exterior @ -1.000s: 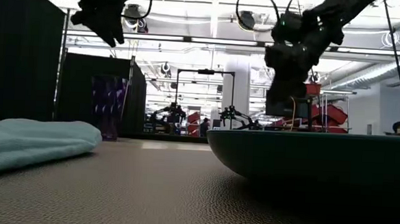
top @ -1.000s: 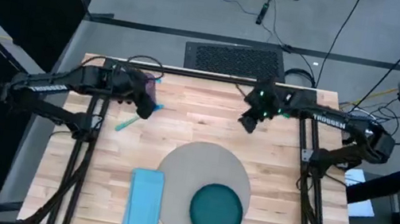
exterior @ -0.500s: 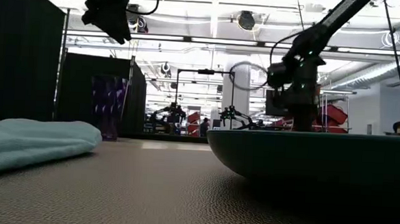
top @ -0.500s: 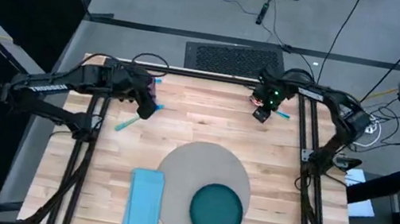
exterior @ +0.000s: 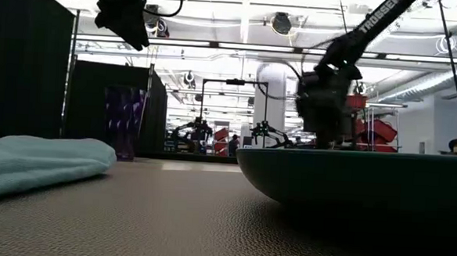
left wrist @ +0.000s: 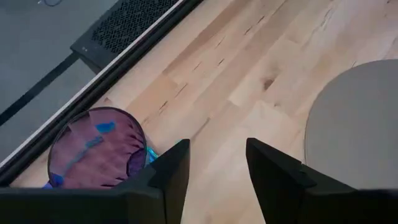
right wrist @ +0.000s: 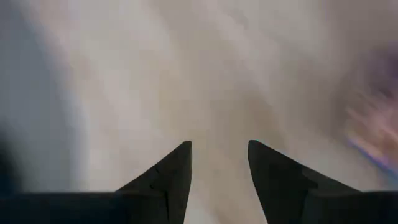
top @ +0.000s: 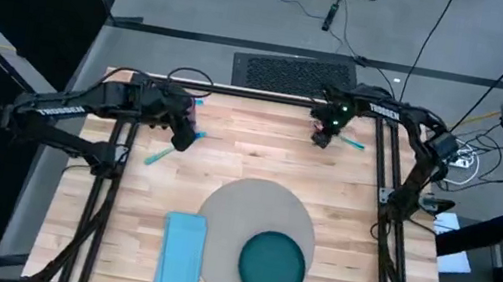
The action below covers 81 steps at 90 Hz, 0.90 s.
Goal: Set table place
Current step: Move the iridescent knife to the bottom right of the table
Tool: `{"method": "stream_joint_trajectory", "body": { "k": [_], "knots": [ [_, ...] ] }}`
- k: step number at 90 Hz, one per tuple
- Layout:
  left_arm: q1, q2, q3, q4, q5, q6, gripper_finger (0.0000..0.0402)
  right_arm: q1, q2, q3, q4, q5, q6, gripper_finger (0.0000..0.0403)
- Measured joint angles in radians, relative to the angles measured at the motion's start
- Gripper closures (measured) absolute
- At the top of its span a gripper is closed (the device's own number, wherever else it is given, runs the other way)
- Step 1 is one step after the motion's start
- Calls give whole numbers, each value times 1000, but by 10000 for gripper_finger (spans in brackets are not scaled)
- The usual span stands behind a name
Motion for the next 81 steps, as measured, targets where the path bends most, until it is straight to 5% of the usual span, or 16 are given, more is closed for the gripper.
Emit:
{"method": "stream_joint_trajectory", "body": {
  "k": [14, 46, 81],
  "knots": [
    [-79, 0, -89, -25, 125, -112, 258, 146, 0, 40, 39, -6, -9, 279],
    [-365, -1, -275, -238, 48, -528, 258, 169, 0, 71, 34, -5, -21, 289],
    [-236, 57, -507, -9, -43, -468, 258, 198, 0, 71, 45, -11, -4, 289]
  ]
}}
